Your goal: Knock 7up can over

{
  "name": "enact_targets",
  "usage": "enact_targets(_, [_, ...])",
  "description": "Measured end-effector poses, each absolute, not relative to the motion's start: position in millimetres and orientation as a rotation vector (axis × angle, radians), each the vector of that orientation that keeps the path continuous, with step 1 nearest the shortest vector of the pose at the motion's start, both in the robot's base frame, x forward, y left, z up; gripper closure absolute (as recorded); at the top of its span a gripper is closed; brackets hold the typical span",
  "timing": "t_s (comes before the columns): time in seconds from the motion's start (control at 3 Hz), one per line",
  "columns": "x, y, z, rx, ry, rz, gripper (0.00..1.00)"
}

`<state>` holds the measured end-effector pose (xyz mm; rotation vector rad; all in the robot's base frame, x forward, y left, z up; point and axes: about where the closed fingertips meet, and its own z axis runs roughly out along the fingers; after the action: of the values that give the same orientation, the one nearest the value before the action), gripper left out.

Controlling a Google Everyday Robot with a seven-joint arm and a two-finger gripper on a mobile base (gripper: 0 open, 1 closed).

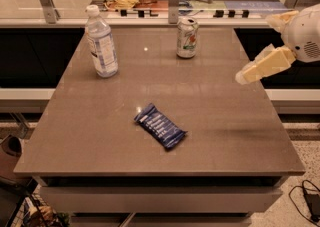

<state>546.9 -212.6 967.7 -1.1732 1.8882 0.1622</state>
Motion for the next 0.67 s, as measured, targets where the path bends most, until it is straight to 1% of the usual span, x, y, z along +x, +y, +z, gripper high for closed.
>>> enact_targets(0.33, [584.5, -198.7, 956.3, -1.060, 1.798, 0.193, 0.00])
enact_targets(0.67, [593.3, -198.1, 963.0, -1.031, 1.776, 0.171, 0.00])
